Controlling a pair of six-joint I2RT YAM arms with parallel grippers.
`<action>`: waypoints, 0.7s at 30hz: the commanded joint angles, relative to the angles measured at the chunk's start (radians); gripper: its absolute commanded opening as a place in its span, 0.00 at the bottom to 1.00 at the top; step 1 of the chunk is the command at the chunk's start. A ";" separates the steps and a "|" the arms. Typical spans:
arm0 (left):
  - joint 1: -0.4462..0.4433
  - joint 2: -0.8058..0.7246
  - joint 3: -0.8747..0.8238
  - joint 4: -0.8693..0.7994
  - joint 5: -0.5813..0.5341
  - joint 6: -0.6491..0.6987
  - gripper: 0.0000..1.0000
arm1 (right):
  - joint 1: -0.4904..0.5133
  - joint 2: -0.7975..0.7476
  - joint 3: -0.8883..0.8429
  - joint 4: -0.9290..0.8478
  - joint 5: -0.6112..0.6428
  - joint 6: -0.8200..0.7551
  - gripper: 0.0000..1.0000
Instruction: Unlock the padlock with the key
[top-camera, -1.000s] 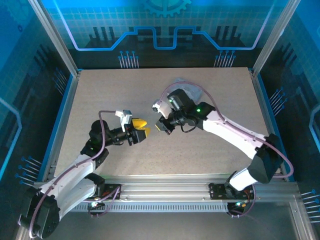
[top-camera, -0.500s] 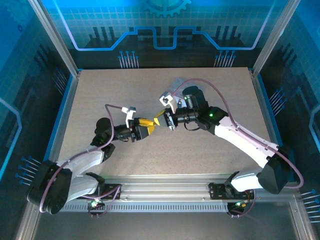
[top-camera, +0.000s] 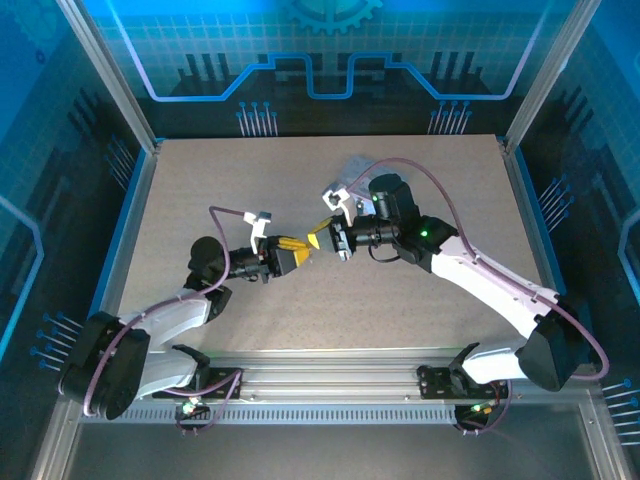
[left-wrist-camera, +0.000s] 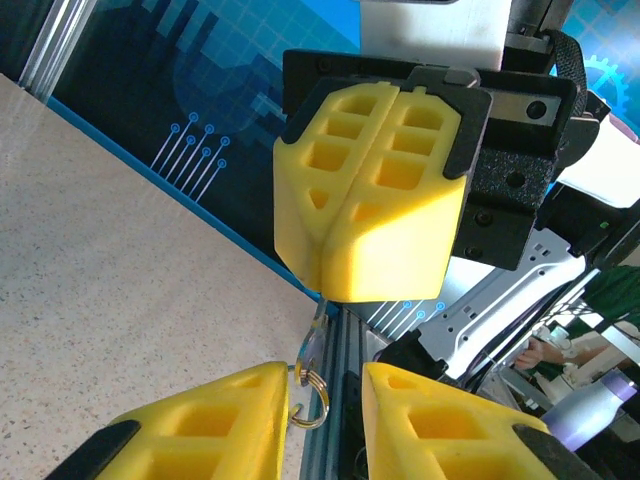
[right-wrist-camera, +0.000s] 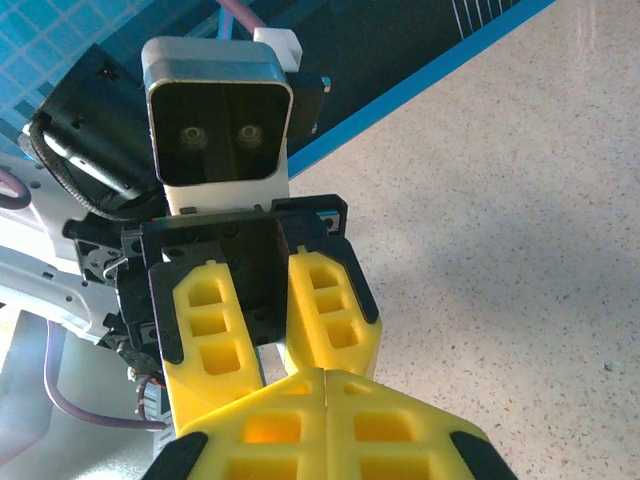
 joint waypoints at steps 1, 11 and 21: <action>0.006 0.016 0.034 0.045 0.021 -0.014 0.25 | -0.012 -0.027 -0.016 0.048 0.003 0.019 0.00; 0.006 0.043 0.041 0.077 0.013 -0.038 0.00 | -0.012 -0.023 -0.025 0.060 0.006 0.020 0.00; 0.018 -0.074 0.018 -0.210 -0.075 0.121 0.00 | -0.024 -0.033 -0.027 0.031 0.143 0.100 0.58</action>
